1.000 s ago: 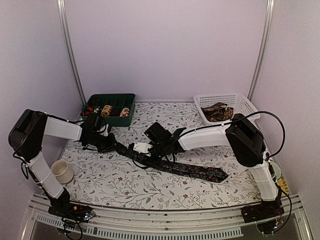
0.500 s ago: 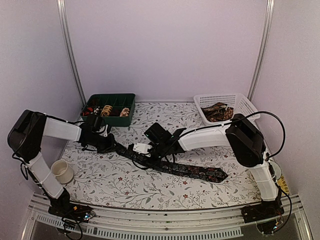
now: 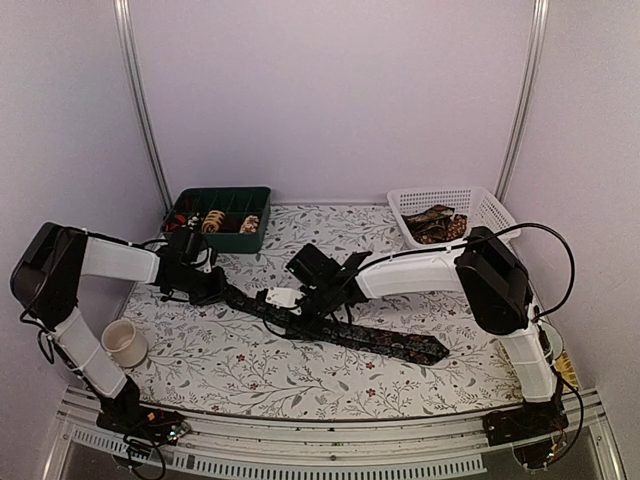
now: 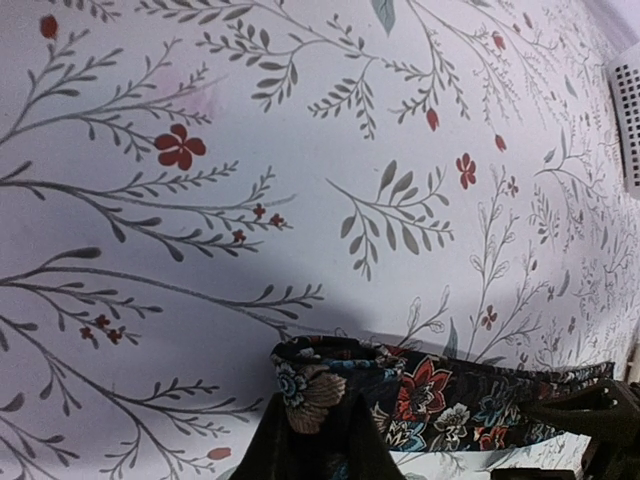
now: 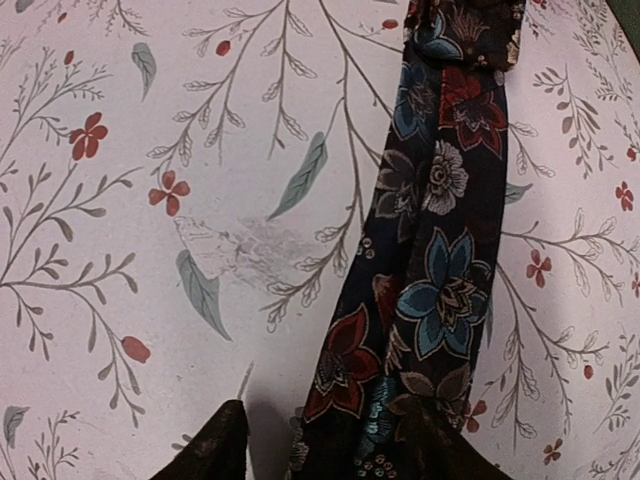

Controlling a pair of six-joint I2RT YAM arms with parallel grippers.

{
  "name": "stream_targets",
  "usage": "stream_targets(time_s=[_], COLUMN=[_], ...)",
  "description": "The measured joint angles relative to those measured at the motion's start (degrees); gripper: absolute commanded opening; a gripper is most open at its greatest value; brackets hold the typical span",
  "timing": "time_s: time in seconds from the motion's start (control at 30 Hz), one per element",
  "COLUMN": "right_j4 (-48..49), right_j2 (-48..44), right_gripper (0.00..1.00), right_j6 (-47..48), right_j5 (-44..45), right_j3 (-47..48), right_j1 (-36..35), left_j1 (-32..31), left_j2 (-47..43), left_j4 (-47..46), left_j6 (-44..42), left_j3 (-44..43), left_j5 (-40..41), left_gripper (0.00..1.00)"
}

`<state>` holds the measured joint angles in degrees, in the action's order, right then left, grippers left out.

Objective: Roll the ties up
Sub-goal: Adjust the tie at the center of the board, then roll the tie at the center of the board.

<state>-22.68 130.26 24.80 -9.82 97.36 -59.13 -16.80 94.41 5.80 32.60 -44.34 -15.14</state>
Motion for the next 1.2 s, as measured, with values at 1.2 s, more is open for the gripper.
stream_targets(time_s=[1.2], right_j4=[5.0], right_j2=[-14.4], right_gripper=[0.72], right_j6=[-37.3], right_j5=[-10.1], right_j3=[-20.4], right_j1=[17.2], left_j1=[-22.7], left_j2=[10.3], left_j4=[30.9], left_j6=[-8.0], left_j3=[-21.5], left_j5=[46.8], left_gripper=[0.00])
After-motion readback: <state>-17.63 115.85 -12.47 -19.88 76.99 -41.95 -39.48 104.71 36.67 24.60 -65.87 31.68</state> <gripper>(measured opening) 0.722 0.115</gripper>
